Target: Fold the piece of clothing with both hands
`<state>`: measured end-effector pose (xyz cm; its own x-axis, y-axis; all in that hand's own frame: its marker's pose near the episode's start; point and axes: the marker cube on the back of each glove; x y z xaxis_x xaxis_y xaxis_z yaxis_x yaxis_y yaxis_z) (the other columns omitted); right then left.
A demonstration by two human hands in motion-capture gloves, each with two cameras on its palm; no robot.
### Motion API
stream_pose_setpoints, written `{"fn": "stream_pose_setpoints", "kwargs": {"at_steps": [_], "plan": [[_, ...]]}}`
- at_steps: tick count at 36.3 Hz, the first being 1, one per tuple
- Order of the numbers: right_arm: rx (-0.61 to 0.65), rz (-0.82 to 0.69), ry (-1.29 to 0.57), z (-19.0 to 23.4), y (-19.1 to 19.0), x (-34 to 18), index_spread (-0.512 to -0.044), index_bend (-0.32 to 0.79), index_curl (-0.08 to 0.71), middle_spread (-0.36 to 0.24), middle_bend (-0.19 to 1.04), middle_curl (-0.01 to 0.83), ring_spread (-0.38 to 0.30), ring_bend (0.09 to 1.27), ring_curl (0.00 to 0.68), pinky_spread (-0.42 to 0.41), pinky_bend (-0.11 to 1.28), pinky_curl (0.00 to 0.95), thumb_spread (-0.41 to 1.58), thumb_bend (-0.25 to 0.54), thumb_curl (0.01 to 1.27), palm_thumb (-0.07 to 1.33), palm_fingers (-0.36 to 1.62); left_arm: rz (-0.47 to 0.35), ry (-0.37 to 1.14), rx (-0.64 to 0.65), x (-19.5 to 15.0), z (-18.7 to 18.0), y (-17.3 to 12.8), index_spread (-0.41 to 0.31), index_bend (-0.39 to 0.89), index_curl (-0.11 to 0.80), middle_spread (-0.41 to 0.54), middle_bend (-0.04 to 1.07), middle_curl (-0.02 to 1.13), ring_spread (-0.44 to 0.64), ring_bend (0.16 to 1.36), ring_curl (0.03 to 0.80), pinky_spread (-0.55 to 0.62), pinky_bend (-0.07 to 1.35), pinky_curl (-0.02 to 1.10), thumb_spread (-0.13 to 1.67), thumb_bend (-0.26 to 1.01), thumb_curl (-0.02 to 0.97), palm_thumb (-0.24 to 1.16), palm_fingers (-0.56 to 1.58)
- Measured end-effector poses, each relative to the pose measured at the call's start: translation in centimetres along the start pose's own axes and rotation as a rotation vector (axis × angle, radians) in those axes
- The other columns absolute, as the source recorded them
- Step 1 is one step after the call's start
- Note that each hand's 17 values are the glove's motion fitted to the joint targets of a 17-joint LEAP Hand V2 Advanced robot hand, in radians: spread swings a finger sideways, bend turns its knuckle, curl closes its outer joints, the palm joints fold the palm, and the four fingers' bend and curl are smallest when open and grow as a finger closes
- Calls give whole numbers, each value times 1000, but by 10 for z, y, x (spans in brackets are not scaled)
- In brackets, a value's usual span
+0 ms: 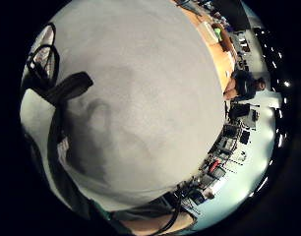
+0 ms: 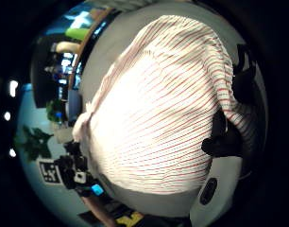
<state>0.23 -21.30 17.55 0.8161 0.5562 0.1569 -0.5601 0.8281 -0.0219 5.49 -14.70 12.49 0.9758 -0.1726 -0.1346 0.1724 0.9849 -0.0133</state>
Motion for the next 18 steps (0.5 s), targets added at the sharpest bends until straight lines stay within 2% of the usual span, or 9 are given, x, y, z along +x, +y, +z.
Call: {"fn": "stream_pose_setpoints", "kwargs": {"at_steps": [2,7,12,15,18], "plan": [[-22,0,-51,-16,5,-3,-178,134,215,-91,352,501,-178,647,466,-218,690,453,1134,118,524,1033,1286,-28,2,54,-9,-23,0,-114,178,379,43,190,295,136,558,339,269,320,332,1295,4,264,108,355],[-20,-41,-225,-66,23,-18,-182,156,248,-115,381,515,-193,656,478,-235,705,464,1032,86,538,1064,1281,-63,6,178,-33,-62,1,-119,178,384,30,169,309,110,555,353,232,315,346,1313,-2,256,125,360],[61,-166,-438,-127,67,-64,-187,158,274,-120,414,528,-202,642,479,-240,701,472,895,27,562,1054,1256,-107,35,302,-60,-90,9,-125,202,395,18,151,303,88,539,347,187,307,344,1328,-2,251,147,409],[46,-253,-460,-125,74,-105,-189,160,289,-124,418,530,-206,637,480,-241,700,475,818,-2,579,1053,1243,-118,81,345,-73,-100,14,-132,203,402,1,151,299,57,527,340,137,318,347,1339,4,252,170,487],[53,-346,-439,-115,100,-147,-191,165,303,-126,417,530,-210,631,480,-242,700,478,751,-18,596,1056,1240,-112,141,343,-81,-105,22,-137,193,405,-11,142,294,36,517,335,100,332,350,1351,5,253,187,531]]}}
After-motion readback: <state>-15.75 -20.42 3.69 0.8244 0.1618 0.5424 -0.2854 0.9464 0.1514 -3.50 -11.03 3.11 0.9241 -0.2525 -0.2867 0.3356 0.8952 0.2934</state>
